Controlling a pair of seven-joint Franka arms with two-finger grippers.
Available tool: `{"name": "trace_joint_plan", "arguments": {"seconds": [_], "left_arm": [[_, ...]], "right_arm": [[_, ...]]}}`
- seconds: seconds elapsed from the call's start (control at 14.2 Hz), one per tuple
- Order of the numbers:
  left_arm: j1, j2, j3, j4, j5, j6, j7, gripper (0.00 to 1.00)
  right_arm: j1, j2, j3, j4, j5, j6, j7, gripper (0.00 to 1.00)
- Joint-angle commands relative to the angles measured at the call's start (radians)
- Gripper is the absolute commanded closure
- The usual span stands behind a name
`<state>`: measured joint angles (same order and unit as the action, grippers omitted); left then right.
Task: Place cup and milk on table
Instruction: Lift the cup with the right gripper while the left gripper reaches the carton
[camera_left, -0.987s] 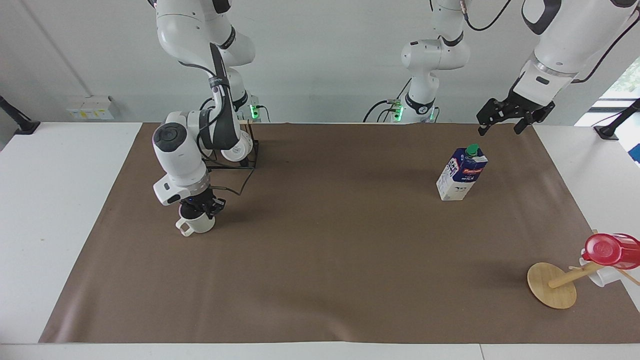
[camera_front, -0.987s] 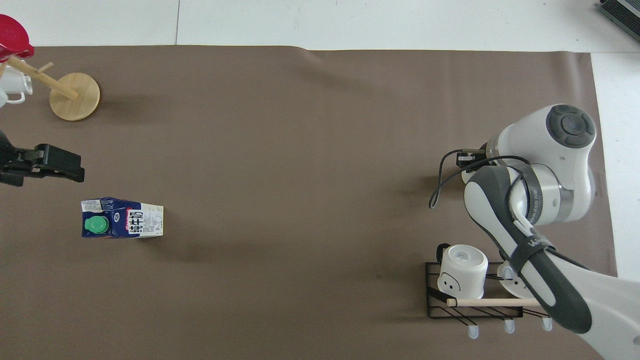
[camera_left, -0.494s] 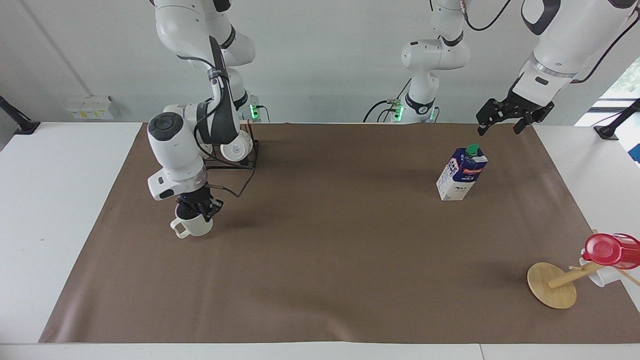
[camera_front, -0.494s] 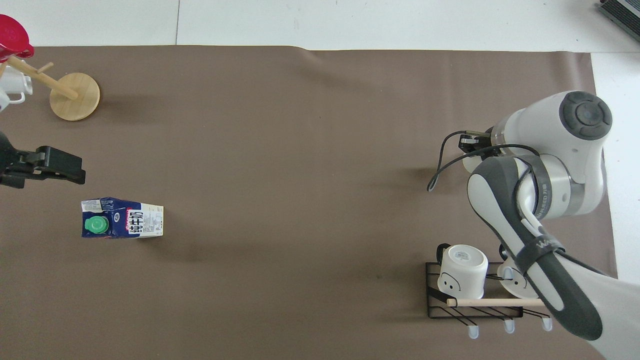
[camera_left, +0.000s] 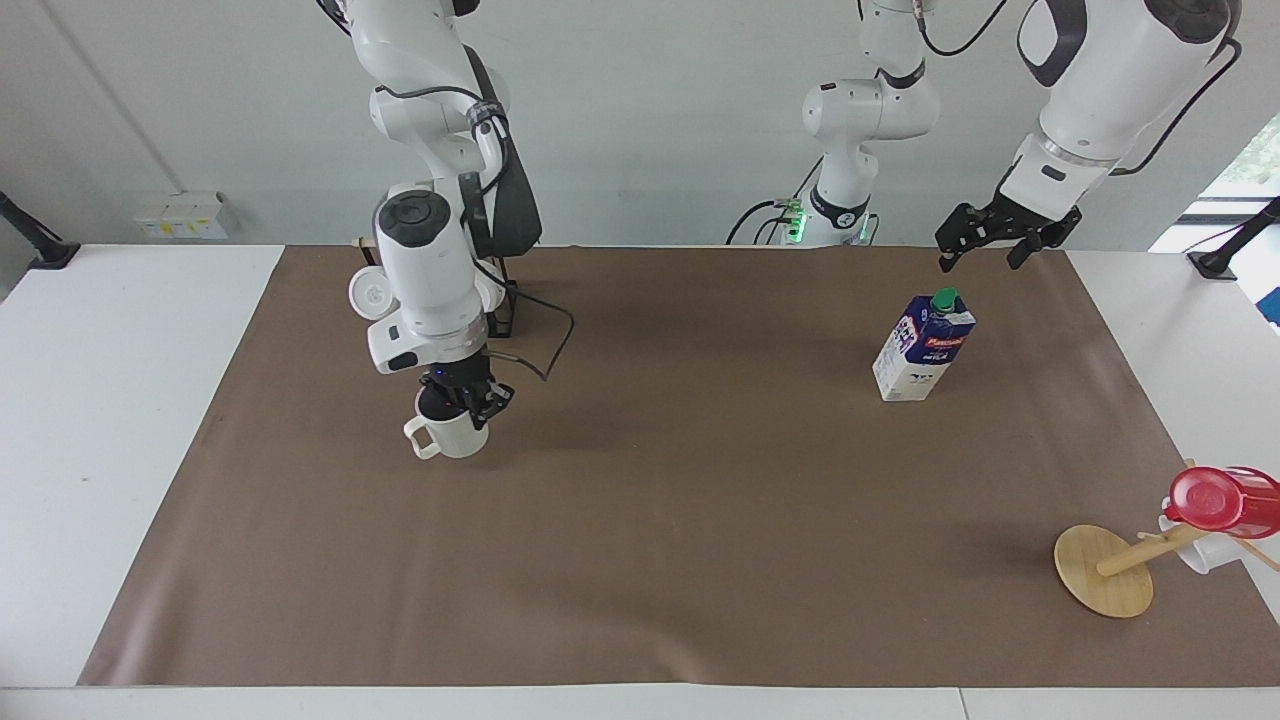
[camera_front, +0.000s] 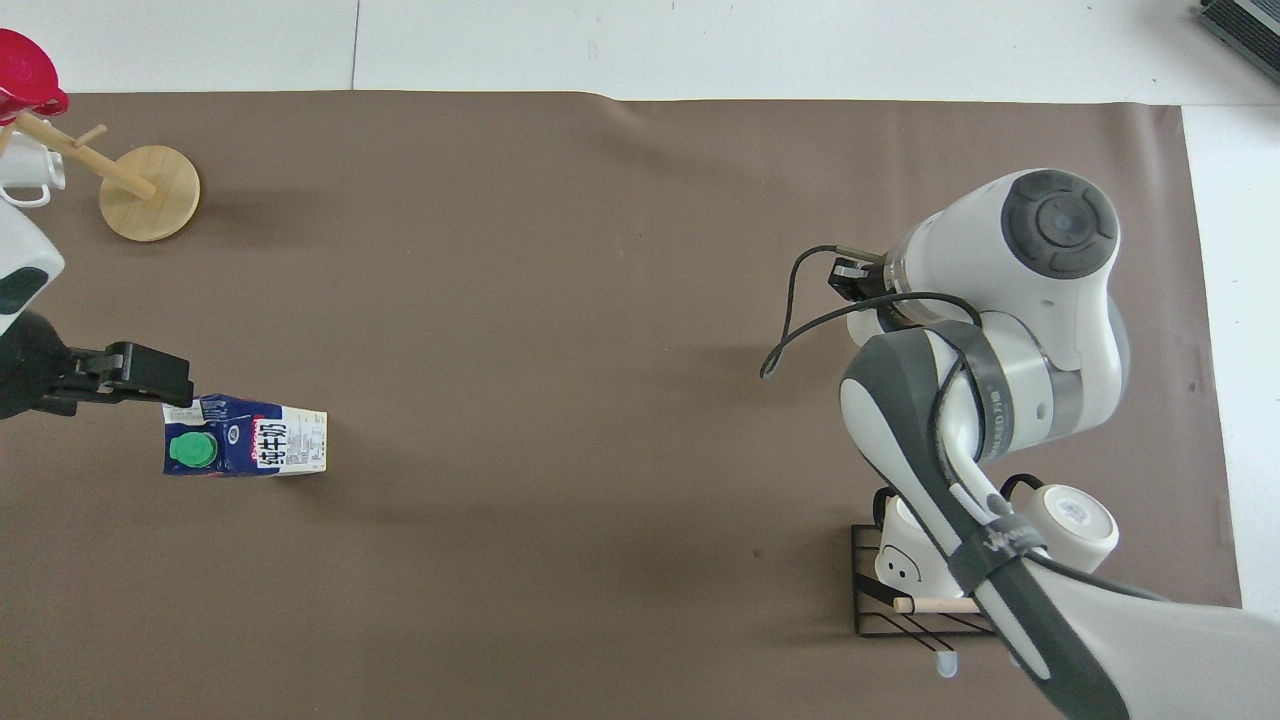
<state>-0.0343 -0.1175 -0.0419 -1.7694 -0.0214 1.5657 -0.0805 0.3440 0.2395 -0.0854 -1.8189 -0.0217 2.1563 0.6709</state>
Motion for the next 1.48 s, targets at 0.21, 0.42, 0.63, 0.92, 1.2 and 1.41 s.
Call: {"name": "trace_joint_plan", "arguments": {"seconds": [0.21, 0.42, 0.63, 0.92, 1.2, 1.41], "left_arm": [[-0.013, -0.044, 0.005, -0.104, 0.009, 0.098, 0.013, 0.00], [-0.013, -0.044, 0.005, -0.123, 0.009, 0.115, 0.025, 0.00], [-0.007, -0.054, 0.005, -0.172, 0.009, 0.143, 0.024, 0.00], [-0.010, -0.103, 0.005, -0.263, 0.009, 0.224, 0.027, 0.00], [-0.006, -0.140, 0.007, -0.324, 0.011, 0.295, 0.085, 0.00], [-0.007, -0.178, 0.005, -0.390, 0.012, 0.347, 0.093, 0.00]], "right_arm": [[0.159, 0.000, 0.001, 0.007, -0.006, -0.013, 0.272, 1.00], [0.220, 0.015, 0.001, 0.007, -0.015, 0.006, 0.383, 1.00], [0.303, 0.072, 0.000, 0.027, -0.058, 0.025, 0.485, 1.00], [0.352, 0.133, 0.000, 0.075, -0.104, 0.034, 0.553, 1.00], [0.349, 0.136, 0.001, 0.070, -0.118, 0.054, 0.536, 1.00], [0.355, 0.146, 0.004, 0.069, -0.118, 0.057, 0.506, 1.00]]}}
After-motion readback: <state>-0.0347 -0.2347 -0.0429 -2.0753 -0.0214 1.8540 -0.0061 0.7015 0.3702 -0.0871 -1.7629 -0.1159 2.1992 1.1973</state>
